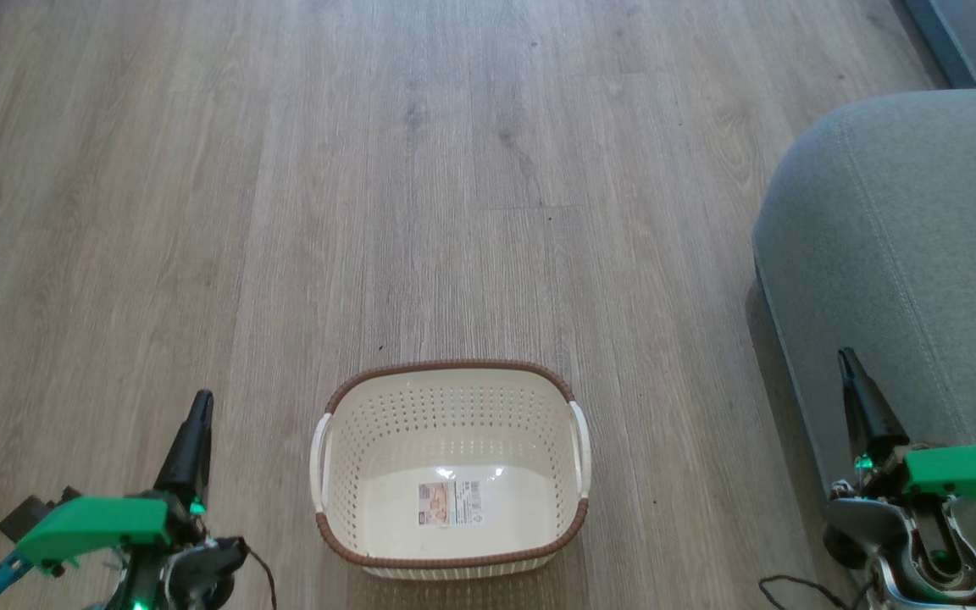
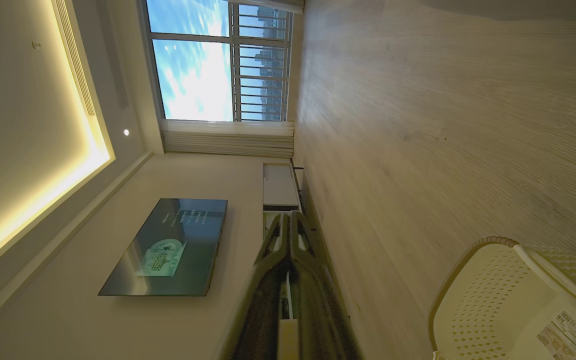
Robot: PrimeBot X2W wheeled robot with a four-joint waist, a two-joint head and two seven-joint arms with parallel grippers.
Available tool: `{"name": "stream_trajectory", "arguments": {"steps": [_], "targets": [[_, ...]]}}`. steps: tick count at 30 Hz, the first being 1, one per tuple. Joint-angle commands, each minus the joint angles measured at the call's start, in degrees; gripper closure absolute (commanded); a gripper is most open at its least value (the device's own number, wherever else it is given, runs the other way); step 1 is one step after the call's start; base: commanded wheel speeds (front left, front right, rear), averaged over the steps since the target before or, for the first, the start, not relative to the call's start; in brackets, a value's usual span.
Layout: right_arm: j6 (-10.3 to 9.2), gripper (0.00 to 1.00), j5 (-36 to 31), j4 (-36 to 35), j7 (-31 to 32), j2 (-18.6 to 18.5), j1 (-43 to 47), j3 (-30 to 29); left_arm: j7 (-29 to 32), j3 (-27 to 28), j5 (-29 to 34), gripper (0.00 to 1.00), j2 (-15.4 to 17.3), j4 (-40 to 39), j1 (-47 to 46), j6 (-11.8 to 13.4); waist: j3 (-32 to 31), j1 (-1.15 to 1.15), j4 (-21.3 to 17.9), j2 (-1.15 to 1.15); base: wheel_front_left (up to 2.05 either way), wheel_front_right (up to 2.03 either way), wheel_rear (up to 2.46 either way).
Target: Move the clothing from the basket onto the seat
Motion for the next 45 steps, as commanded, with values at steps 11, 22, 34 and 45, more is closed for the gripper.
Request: {"name": "stream_trajectory", "arguments": {"steps": [11,22,34,45], "targets": [[0.00,1.00,1.5,-2.7,0.6,0.1,-1.2,0.8,0.5,1.4,-1.4,1.00,0.9,-2.2,-3.1,-0.5,0.0,0.00,0.0,0.00,0.00,0.00,0.00],[0.00,1.00,1.5,-2.7,0.6,0.1,-1.2,0.8,0.5,1.4,-1.4,1.00,0.9,-2.2,-3.1,-0.5,0.0,0.00,0.0,0.00,0.00,0.00,0.00],[0.00,1.00,1.5,-2.7,0.6,0.1,-1.2,0.8,0.5,1.4,-1.4,1.00,0.9,-2.2,-3.1,-0.5,0.0,0.00,0.0,0.00,0.00,0.00,0.00],[0.00,1.00,1.6,-2.7,0.6,0.1,-1.2,0.8,0.5,1.4,-1.4,1.00,0.9,-2.2,-3.1,-0.5,0.0,0.00,0.0,0.00,0.00,0.00,0.00]]}}
